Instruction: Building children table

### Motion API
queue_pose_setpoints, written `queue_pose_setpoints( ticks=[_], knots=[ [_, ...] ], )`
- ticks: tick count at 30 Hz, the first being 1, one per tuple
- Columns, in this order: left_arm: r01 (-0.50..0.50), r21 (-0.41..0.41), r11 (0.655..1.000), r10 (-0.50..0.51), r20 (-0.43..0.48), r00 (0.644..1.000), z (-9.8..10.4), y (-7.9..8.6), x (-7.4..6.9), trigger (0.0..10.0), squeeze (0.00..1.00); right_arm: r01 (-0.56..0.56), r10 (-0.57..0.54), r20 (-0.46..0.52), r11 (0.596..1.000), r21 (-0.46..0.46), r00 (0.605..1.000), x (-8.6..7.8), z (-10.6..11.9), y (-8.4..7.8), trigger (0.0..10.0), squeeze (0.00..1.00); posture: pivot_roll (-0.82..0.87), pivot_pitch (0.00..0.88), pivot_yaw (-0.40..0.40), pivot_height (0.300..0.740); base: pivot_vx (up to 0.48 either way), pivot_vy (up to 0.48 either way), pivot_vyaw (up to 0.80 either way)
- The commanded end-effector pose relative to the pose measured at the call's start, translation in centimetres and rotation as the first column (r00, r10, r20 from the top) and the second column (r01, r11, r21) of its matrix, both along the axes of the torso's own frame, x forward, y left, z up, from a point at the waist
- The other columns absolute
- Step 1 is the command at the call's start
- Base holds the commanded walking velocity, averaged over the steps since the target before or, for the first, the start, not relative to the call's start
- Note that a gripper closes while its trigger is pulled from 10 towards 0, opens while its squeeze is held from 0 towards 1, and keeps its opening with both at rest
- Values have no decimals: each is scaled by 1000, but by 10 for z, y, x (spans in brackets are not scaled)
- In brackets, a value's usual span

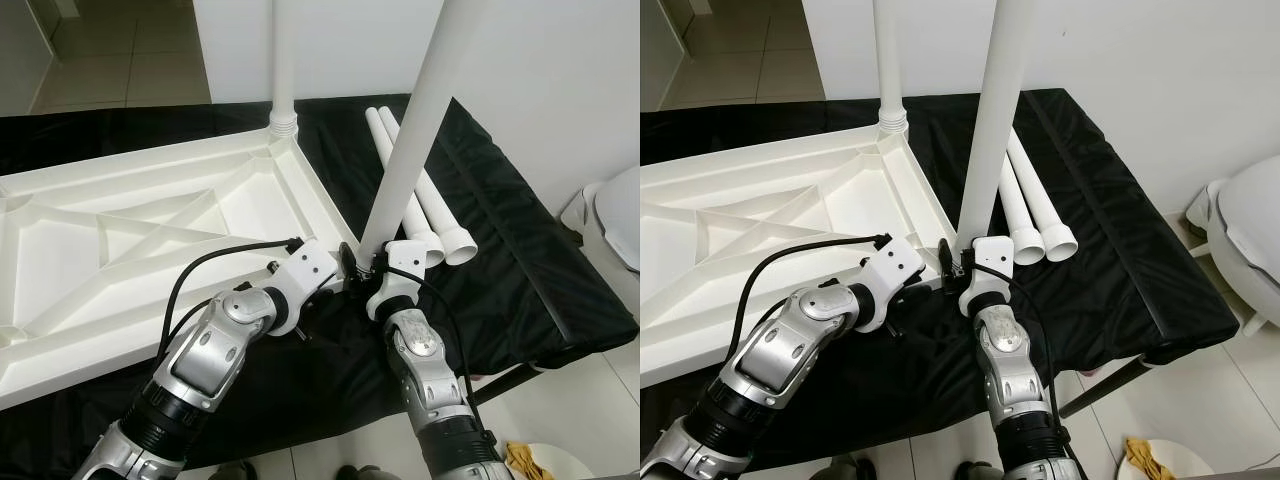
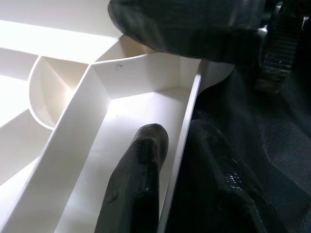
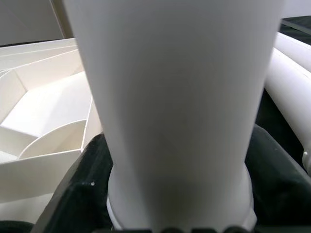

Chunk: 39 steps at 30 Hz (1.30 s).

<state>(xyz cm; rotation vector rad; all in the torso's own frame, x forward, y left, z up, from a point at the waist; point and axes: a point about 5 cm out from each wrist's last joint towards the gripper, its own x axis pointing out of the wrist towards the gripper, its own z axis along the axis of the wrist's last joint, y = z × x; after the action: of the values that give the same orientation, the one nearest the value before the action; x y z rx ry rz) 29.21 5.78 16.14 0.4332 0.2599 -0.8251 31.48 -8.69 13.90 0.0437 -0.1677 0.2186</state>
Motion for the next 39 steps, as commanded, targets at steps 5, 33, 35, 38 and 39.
queue_pose_setpoints(
  ticks=[5, 33, 35, 38, 39],
  knots=[
    [50, -34, 998, -48, 57, 997, 12, -11, -5, 10000, 0, -26, 25, -24, 1000, -17, 999, 0, -5, -13, 10000, 1000, -25, 137, -17, 740, 0, 0, 0],
    [39, -43, 998, -36, 65, 997, 16, -10, -2, 10000, 0, -463, 453, -96, 868, -180, 886, 22, -10, -53, 2471, 0, -13, 129, -14, 740, 0, 0, 0],
    [39, -42, 998, -36, 65, 997, 16, -9, -3, 10000, 0, -476, 466, -94, 861, -178, 880, 22, -10, -55, 0, 0, -10, 129, -12, 740, 0, 0, 0],
    [39, -40, 998, -36, 65, 997, 16, -9, -3, 10000, 0, -483, 475, -84, 858, -178, 876, 22, -10, -56, 0, 0, -12, 128, -11, 740, 0, 0, 0],
    [39, -40, 998, -36, 65, 997, 16, -9, -3, 10000, 0, -483, 475, -84, 858, -178, 876, 22, -10, -56, 0, 0, -12, 128, -11, 740, 0, 0, 0]
  ],
)
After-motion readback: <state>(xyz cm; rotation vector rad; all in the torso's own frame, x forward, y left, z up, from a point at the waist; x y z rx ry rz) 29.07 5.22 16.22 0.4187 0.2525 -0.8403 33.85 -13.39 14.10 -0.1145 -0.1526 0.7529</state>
